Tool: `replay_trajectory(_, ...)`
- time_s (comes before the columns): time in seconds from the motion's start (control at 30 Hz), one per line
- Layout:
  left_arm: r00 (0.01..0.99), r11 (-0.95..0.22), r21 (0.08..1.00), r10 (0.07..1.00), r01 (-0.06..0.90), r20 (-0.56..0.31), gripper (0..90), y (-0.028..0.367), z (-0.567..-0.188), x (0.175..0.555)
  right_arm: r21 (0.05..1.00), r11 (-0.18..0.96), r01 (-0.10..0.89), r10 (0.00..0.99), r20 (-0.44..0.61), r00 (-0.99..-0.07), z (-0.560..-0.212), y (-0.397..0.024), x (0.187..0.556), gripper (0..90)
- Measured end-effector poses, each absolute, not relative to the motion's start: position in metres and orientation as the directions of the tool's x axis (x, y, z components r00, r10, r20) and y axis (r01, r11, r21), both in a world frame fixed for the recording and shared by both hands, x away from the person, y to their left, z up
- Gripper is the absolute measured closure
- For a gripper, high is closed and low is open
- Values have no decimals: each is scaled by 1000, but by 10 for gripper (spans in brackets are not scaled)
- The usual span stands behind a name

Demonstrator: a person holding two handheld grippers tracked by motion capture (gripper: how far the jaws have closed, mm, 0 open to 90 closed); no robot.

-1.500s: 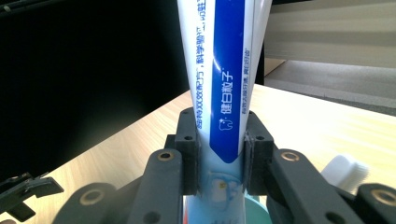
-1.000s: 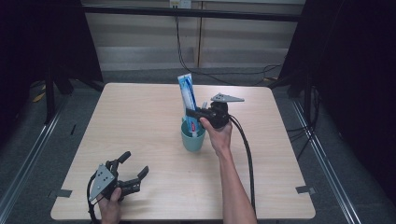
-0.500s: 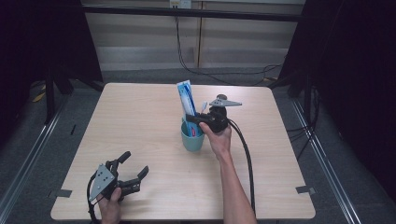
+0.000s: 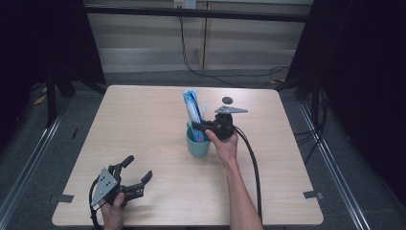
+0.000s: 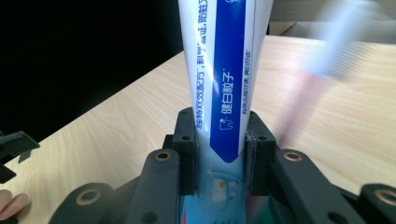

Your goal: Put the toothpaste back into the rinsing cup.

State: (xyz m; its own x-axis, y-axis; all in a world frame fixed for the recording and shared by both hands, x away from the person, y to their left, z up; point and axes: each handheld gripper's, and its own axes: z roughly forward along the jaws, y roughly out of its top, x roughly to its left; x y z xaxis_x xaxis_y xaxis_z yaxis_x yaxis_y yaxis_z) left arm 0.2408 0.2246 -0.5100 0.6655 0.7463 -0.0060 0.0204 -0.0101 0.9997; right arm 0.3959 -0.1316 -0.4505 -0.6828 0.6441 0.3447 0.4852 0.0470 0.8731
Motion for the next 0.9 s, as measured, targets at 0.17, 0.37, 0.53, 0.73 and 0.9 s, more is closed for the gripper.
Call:
replay_trajectory(0.17,666,-9,1000,746,21,-8,156,225,-510,241,871,61,488,642,340,-687,-449,-132,396,707)
replay_trajectory(0.37,668,-7,1000,744,23,-10,156,224,-510,241,870,54,490,644,345,-683,-449,-135,395,696)
replay_trajectory(0.53,667,-10,1000,745,20,-7,156,225,-510,241,871,56,489,641,344,-686,-448,-138,394,691)
replay_trajectory(0.73,668,-11,1000,744,20,-5,156,225,-510,241,874,64,482,647,332,-687,-447,-140,391,704)
replay_trajectory(0.9,669,-11,1000,743,20,-5,156,225,-510,241,874,60,482,644,335,-688,-448,-141,390,699)
